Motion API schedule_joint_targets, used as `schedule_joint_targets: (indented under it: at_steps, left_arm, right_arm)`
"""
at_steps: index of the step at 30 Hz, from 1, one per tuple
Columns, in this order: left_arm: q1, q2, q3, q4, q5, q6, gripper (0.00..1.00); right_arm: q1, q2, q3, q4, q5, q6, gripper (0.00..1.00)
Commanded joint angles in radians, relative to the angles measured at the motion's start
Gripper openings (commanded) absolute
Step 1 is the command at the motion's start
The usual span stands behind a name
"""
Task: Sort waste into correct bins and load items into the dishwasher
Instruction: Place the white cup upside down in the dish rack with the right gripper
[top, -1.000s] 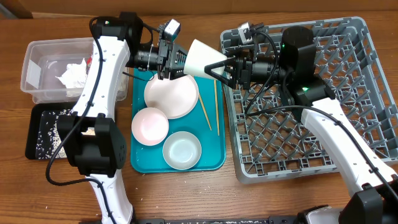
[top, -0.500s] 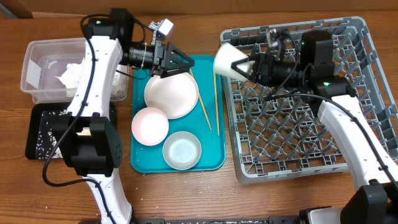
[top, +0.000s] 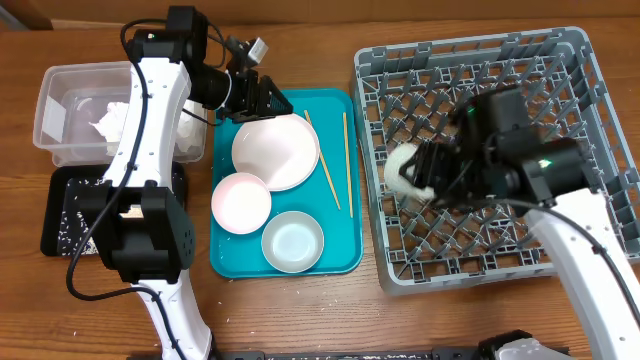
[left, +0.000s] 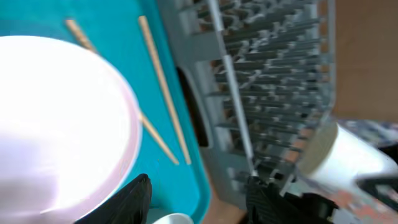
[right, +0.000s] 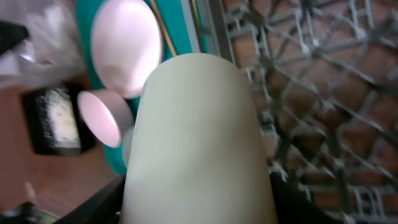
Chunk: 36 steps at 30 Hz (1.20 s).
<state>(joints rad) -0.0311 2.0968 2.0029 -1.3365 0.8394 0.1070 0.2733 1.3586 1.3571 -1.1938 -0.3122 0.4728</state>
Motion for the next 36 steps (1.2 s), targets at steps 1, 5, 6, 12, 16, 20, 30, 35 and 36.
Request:
schedule_joint_targets:
  at_steps: [1,5,6,12,16,20,30,35,36]
  left_arm:
    - [-0.001,0.002,0.020,0.003,-0.169,-0.031,0.52]
    - [-0.001,0.002,0.020,0.003,-0.224,-0.044,0.52]
    - [-0.001,0.002,0.020,0.003,-0.227,-0.044,0.51]
    - [-0.001,0.002,0.020,0.003,-0.246,-0.044,0.51]
    - [-0.001,0.002,0.020,0.002,-0.246,-0.044,0.51]
    - [-0.001,0.002,0.020,0.002,-0.248,-0.044,0.51]
    - [-0.001,0.002,0.020,0.000,-0.248,-0.044,0.51]
    - [0.000,0.002,0.026,-0.005,-0.248,-0.044,0.49]
    - [0.002,0.002,0.036,-0.005,-0.248,-0.051,0.49]
  right_arm:
    - [0.118,-0.012,0.039,-0.126,0.210,0.127,0.53]
    - [0.182,0.006,0.039,-0.241,0.233,0.203,0.52]
    - [0.195,0.013,0.039,-0.272,0.233,0.223,0.52]
    - [0.232,0.053,0.035,-0.323,0.246,0.265,0.52]
    - [0.233,0.090,0.006,-0.327,0.244,0.265,0.53]
    - [0.233,0.137,-0.047,-0.327,0.244,0.264,0.53]
    - [0.233,0.159,-0.084,-0.282,0.243,0.261,0.77]
    - [0.230,0.159,-0.080,-0.258,0.243,0.257,0.90]
    - [0.230,0.159,-0.079,-0.254,0.242,0.257,0.91]
